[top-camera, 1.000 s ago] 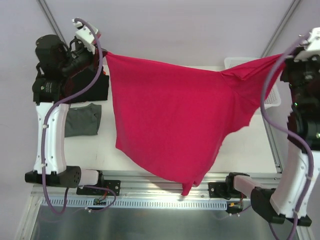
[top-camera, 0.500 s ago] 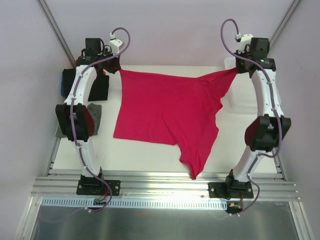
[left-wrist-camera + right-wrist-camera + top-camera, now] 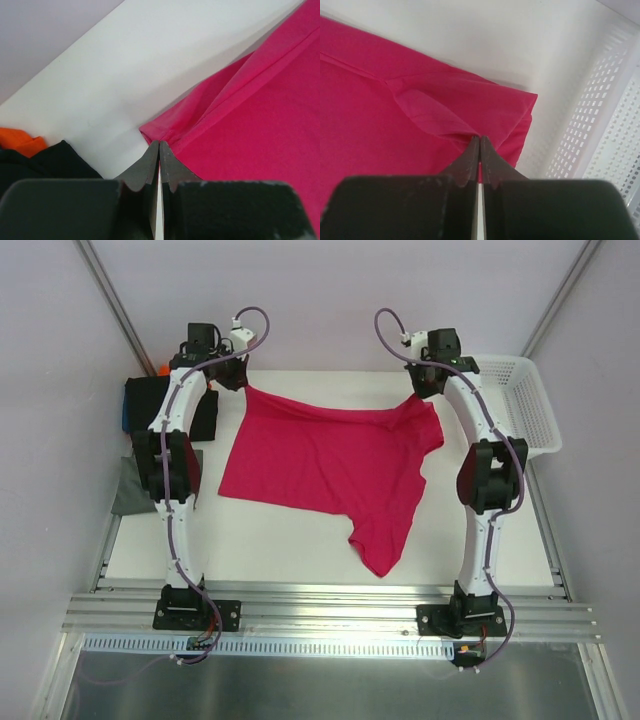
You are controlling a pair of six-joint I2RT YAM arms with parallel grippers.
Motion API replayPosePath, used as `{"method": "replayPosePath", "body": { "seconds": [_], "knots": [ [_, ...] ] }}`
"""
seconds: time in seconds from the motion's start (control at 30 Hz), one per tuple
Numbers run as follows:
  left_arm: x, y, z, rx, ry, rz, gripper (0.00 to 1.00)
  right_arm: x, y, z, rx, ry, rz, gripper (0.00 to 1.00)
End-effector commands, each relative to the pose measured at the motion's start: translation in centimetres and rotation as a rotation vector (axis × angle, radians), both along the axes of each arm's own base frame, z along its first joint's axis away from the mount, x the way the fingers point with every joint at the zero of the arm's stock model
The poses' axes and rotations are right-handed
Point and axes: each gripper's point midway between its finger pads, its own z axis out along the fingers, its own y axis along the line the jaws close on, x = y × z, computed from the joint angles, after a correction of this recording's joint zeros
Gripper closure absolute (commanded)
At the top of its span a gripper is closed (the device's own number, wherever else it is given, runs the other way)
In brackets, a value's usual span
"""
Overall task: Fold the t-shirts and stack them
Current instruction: Fold the tshirt
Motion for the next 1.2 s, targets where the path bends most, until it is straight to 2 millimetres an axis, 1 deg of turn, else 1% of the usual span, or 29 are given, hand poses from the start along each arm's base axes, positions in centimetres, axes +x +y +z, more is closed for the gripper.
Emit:
{"method": "replayPosePath", "body": {
  "seconds": [0.0, 0.1, 0.13, 0.17, 0.2, 0.23, 0.27, 0.3, 0.37, 0.5, 0.6, 0.7, 0.77, 0.8, 0.87, 0.9, 0.93, 0.97, 1.03, 1.13, 1.17],
  "knots": [
    [1.7, 0.9, 0.8, 0.016, -0.06, 0.009, 1.0, 0.6, 0.0, 2.3, 0.0, -0.054, -0.005, 0.99],
    [2.1, 1.2, -0.4, 0.027, -0.044, 0.024, 1.0, -0.7, 0.4, 1.2, 0.004, -0.007, 0.007, 0.99],
    [2.3, 2.4, -0.6, 0.028, -0.037, 0.052, 1.0, -1.2, 0.3, 1.4, 0.004, -0.003, 0.008, 0.99],
    [2.4, 2.6, -1.0, 0.023, -0.029, 0.061, 1.0, -1.8, 0.1, 0.7, -0.006, 0.019, 0.012, 0.99],
    [2.5, 2.9, -0.8, 0.022, -0.032, 0.067, 1.0, -2.2, -0.1, 0.6, -0.014, 0.024, 0.008, 1.0],
    [2.5, 3.2, -1.0, 0.025, -0.028, 0.071, 1.0, -2.6, -0.4, 1.2, -0.013, 0.02, 0.005, 0.99],
    [2.5, 3.2, -1.1, 0.03, -0.03, 0.069, 1.0, -3.1, -0.6, 0.8, -0.013, 0.037, 0.002, 1.0],
    [2.6, 3.5, -1.0, 0.033, -0.035, 0.071, 1.0, -3.4, -0.8, 0.8, -0.013, 0.04, 0.001, 1.0],
    [2.8, 3.9, -1.0, 0.052, -0.046, 0.064, 1.0, -4.3, -1.1, 1.5, -0.014, 0.043, 0.001, 1.0],
    [3.0, 4.0, -0.8, 0.063, -0.061, 0.052, 1.0, -6.4, -1.3, 0.7, -0.01, 0.09, 0.008, 1.0],
    [2.7, 3.7, -0.8, 0.055, -0.059, 0.034, 1.0, -7.4, -1.3, 0.6, -0.002, 0.111, 0.01, 0.99],
    [2.3, 3.2, -1.1, 0.044, -0.048, 0.018, 1.0, -7.7, -1.5, 0.8, -0.001, 0.112, 0.0, 0.99],
    [2.3, 2.8, -0.8, 0.041, -0.055, 0.008, 1.0, -7.5, -1.5, 1.3, -0.001, 0.095, -0.006, 1.0],
    [2.4, 2.6, -0.6, 0.043, -0.062, 0.002, 1.0, -7.2, -1.9, 1.5, -0.003, 0.089, -0.018, 0.99],
    [2.6, 2.3, -0.3, 0.044, -0.075, -0.008, 1.0, -6.4, -2.0, 2.3, -0.003, 0.064, -0.025, 1.0],
    [2.6, 2.2, -0.1, 0.046, -0.079, -0.013, 1.0, -6.1, -2.7, 2.7, -0.005, 0.053, -0.041, 1.0],
    [2.6, 1.9, 0.0, 0.047, -0.085, -0.025, 1.0, -5.9, -2.6, 3.0, -0.004, 0.048, -0.038, 1.0],
    [2.6, 1.9, 0.3, 0.057, -0.097, -0.037, 1.0, -5.7, -2.8, 3.8, 0.0, 0.03, -0.044, 1.0],
    [2.4, 1.8, 0.5, 0.06, -0.102, -0.046, 1.0, -5.9, -3.0, 4.1, 0.001, 0.029, -0.048, 1.0],
    [1.7, 1.7, 1.0, 0.061, -0.104, -0.055, 1.0, -6.9, -3.2, 4.0, 0.005, 0.043, -0.048, 1.0],
    [1.4, 1.6, 0.7, 0.058, -0.092, -0.057, 1.0, -7.5, -3.2, 4.0, 0.009, 0.048, -0.046, 1.0]
  ]
}}
